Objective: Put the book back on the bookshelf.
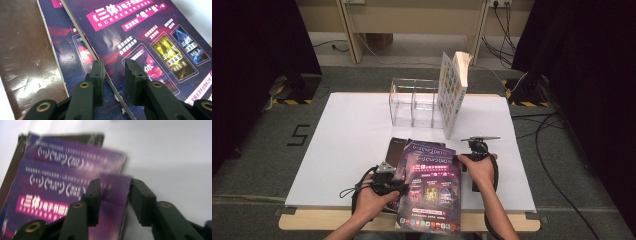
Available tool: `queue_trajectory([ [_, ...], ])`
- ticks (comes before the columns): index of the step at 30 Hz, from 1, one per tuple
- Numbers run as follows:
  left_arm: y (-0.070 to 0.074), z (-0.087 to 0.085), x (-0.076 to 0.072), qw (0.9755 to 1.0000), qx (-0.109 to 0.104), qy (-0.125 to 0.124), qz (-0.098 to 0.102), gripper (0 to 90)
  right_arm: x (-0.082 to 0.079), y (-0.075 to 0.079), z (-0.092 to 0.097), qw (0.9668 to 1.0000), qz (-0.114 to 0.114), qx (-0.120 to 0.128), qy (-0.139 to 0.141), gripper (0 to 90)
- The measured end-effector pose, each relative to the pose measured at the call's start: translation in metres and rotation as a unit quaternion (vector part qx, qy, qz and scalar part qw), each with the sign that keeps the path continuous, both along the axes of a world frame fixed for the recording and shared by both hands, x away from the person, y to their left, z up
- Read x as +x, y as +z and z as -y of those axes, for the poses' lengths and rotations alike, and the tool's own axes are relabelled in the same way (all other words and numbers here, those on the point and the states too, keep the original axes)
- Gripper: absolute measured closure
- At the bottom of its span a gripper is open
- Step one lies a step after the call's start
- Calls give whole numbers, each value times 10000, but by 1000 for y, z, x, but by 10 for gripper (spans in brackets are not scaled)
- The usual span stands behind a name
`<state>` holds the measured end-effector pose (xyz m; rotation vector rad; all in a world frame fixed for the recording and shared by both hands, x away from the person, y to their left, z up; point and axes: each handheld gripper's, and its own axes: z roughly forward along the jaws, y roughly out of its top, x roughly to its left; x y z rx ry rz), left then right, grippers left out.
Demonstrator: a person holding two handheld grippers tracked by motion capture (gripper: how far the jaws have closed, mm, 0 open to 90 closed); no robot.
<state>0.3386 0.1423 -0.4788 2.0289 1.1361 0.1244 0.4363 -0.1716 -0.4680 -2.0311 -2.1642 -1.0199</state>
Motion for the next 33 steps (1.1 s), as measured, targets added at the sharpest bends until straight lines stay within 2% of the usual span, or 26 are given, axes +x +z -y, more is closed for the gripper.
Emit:
queue_trajectory([
  [4,0,0,0,10000,-3,3,-7,694,-1,-4,3,9999,31,145,-21,596],
  [6,0,0,0,10000,-1,1,-10,694,-1,-4,3,9998,-23,178,-62,597],
  [12,0,0,0,10000,15,-10,-19,693,-3,1,2,10000,-27,84,-15,643],
  [16,1,0,1,10000,37,-14,-17,693,-4,3,3,10000,51,30,72,670],
  [23,1,0,1,10000,62,-10,-25,694,-6,10,5,9998,87,118,132,724],
  [33,1,1,1,10000,58,-11,-26,694,-5,9,6,9997,66,168,154,701],
])
